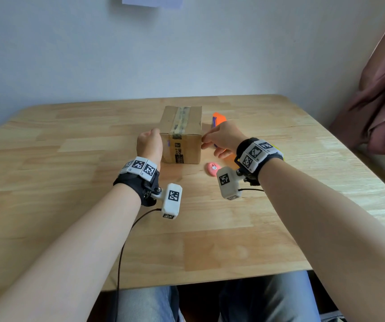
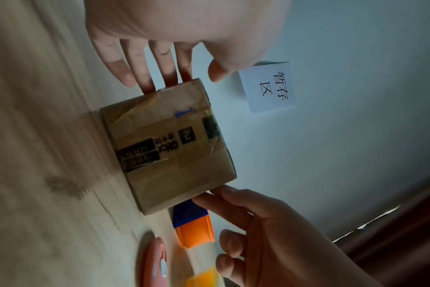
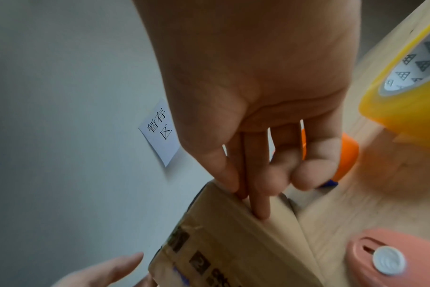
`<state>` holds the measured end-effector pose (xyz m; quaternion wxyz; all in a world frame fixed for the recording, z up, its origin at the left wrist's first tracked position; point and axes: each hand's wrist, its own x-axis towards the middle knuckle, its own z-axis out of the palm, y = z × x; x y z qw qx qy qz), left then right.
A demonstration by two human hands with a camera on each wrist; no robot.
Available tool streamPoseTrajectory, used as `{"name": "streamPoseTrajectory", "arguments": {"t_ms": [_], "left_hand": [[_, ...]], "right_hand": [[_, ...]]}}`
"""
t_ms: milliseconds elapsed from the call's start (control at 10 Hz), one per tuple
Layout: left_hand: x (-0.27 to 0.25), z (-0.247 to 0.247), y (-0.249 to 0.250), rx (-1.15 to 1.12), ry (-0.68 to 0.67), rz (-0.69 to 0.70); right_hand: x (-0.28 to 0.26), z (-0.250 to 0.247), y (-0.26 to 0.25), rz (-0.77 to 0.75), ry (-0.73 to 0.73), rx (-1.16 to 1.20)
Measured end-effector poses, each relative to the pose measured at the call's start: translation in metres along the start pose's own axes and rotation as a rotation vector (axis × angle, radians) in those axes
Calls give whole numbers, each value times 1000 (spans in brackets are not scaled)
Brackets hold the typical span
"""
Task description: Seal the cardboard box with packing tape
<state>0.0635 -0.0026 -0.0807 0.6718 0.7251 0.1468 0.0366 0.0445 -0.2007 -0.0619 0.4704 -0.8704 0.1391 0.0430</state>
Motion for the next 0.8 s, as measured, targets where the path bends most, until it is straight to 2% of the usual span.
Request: {"name": "streamPoseTrajectory", "arguments": {"t_ms": [100,200,300,400,600,700,800], "left_hand": [[-4,-7,-4,9,-11,-37],[-7,-10,-7,9,-40,-55],[-8,-10,-4,22,-68,-29],[-6,-8,-2,14,-89,-30],[-5,-4,-2,-13,-71,-35],[-5,0,-2,-32,-69,-57],[-7,-2,8,-12,-13,6]], "right_hand": [[-10,0,3,-10,-33,-54],[-16,6,8,-11,-60,-293],[-17,14,20,21,-151,-447],[-14,18,27,58,-161,-438],[4,12,35,41,-28,-600],[10,12,35,46,-59,-602],[13,6,25,28,35,-521]]}}
